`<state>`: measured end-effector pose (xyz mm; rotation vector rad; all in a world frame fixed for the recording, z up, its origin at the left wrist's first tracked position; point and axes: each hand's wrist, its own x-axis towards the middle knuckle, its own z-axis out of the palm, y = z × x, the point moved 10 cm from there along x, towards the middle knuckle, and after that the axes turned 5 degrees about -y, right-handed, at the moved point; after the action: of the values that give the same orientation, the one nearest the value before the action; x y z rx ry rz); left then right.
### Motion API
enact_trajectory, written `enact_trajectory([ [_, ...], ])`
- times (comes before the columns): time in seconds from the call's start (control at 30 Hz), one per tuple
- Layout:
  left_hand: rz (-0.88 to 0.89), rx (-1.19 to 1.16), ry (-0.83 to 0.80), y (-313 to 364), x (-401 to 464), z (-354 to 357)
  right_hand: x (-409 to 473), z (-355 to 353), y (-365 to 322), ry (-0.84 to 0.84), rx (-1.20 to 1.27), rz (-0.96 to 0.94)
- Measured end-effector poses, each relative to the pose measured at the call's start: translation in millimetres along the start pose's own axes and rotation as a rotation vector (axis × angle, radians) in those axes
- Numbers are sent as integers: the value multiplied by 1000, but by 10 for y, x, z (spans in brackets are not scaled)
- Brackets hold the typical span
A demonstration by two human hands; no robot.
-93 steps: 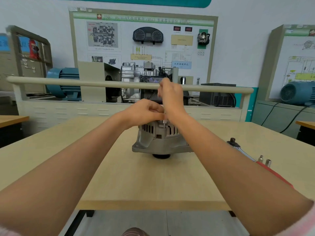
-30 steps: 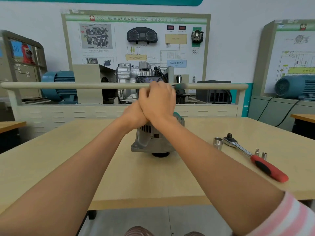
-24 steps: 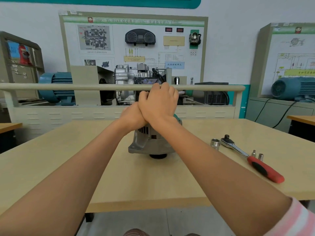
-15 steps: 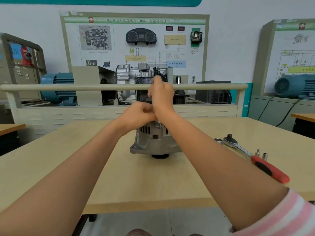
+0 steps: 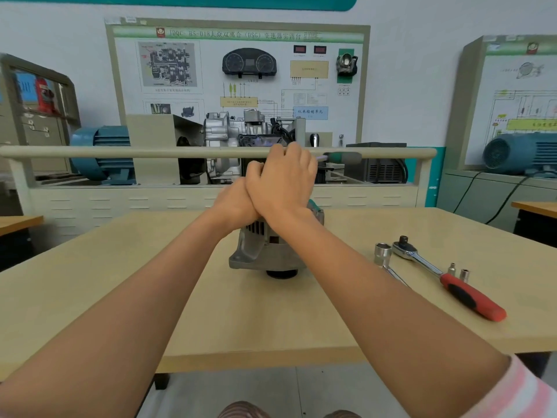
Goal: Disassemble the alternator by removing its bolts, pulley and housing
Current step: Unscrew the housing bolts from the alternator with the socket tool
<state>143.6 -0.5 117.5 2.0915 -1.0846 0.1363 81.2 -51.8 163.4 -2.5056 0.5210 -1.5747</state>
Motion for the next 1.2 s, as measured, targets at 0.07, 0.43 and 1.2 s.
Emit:
enact_trajectory([
  [0.07,-24,13,-13,2,-7,23,16,9,22,-16,16,-1],
  [0.43,-24,-181,-73,-60,-4,95,171,434,233,-304,1553,465],
  [1.2,2,28,29,3,-38,-10,-1,-27,-149,-9,385,-108],
])
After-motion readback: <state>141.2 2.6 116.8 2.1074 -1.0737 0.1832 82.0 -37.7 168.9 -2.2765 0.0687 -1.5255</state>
